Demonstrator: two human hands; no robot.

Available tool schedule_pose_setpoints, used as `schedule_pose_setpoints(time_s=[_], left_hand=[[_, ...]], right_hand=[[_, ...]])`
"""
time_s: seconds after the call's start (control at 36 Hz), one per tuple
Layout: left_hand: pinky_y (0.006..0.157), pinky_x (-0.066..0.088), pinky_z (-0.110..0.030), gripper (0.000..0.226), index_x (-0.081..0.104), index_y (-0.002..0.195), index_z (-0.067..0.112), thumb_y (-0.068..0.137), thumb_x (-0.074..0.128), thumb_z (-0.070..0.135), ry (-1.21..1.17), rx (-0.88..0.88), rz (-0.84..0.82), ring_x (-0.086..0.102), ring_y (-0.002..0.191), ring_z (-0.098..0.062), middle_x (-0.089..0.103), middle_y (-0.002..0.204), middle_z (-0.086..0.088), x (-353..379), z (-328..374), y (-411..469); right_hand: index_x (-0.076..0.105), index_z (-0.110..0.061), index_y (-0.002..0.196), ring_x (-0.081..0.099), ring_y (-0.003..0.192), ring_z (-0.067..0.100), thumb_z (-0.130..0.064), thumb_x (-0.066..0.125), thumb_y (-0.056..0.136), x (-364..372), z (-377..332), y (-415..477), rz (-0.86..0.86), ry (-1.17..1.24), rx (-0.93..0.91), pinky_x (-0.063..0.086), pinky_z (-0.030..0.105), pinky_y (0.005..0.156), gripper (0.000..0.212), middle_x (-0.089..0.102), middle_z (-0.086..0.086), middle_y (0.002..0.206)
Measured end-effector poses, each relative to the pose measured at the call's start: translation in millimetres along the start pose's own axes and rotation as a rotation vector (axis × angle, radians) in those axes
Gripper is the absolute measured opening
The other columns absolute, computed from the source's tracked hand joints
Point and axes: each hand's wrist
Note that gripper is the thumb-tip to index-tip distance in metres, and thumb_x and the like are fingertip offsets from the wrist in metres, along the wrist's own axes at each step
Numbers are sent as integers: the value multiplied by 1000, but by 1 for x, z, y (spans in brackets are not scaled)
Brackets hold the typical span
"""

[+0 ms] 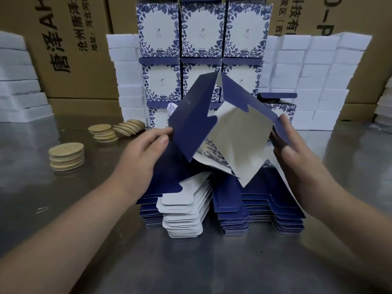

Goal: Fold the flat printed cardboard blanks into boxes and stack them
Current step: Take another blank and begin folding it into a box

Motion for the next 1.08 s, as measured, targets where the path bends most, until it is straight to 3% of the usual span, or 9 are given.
schedule_pose_setpoints(time_s=[0.11, 0.25, 0.42, 0.5, 0.64, 0.75, 0.86, 0.97, 1.08], left_hand=[[77, 43, -22, 27, 64, 79, 19, 82, 47, 40, 180, -11, 53, 59, 80, -15, 67, 84, -4, 2, -6, 1], [51, 33, -9, 19, 57, 70, 21, 88, 56, 28, 271, -43, 83, 43, 54, 5, 55, 59, 15, 3, -18, 3], [59, 32, -27, 27, 54, 71, 21, 92, 47, 36, 405, -61, 47, 43, 58, -1, 55, 70, 2, 3, -17, 1], [61, 34, -26, 25, 54, 76, 24, 93, 44, 39, 496, -79, -46, 48, 68, -5, 56, 74, 5, 5, -15, -1], [63, 34, -9, 19, 54, 87, 32, 86, 42, 46, 526, -118, -112, 52, 82, 0, 59, 88, 15, 7, -13, -3], [81, 31, -21, 39, 51, 124, 29, 90, 41, 47, 552, -160, -106, 48, 103, -6, 55, 113, 14, 8, -13, -3], [93, 33, -29, 58, 40, 139, 26, 89, 33, 54, 711, -139, -124, 45, 123, -17, 50, 136, 5, 9, -13, -3], [89, 33, -28, 60, 39, 140, 27, 88, 31, 56, 768, -129, -105, 46, 121, -18, 52, 135, 3, 9, -14, -2], [89, 28, -21, 58, 50, 130, 32, 83, 38, 64, 478, -167, -92, 43, 110, -3, 51, 122, 14, 6, -12, 0]], right_hand=[[29, -72, 117, 43, 117, -20, -50, 69, 66, 5, -7, -2, -17, -74, 32, 39, -1, 83, 68, 54, -40, 119], [20, -67, 121, 49, 119, -10, -20, 63, 74, 13, -8, -4, -36, -89, 21, 40, 1, 82, 79, 56, -37, 119], [20, -58, 131, 61, 104, 0, -16, 60, 78, 14, -8, -1, -6, -82, 22, 48, 12, 82, 79, 58, -32, 119], [39, -39, 125, 63, 97, -2, 0, 60, 88, 16, -4, -1, 10, -111, 79, 52, 19, 81, 58, 64, -34, 101], [57, -31, 101, 64, 86, -6, 2, 56, 89, 18, -8, 0, 11, -168, 128, 44, 4, 70, 35, 68, -28, 94], [60, -32, 90, 62, 76, -11, -5, 59, 87, 15, -6, 2, 112, -273, 151, 40, 0, 63, 27, 68, -28, 83], [56, -8, 82, 51, 58, 14, 0, 54, 83, 11, -2, 2, 151, -337, 223, 40, 26, 57, 9, 61, 8, 65], [56, -42, 86, 53, 60, 19, 2, 50, 81, 15, -8, 0, 217, -369, 138, 43, 29, 54, 45, 61, 0, 70], [52, -60, 91, 53, 58, -7, 3, 44, 82, 22, -21, -4, 138, -416, -28, 37, 4, 48, 64, 62, -31, 75]])
Point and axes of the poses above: each hand's wrist, its own y-axis towards the middle knuckle, its own x-axis out of the palm, z = x × y
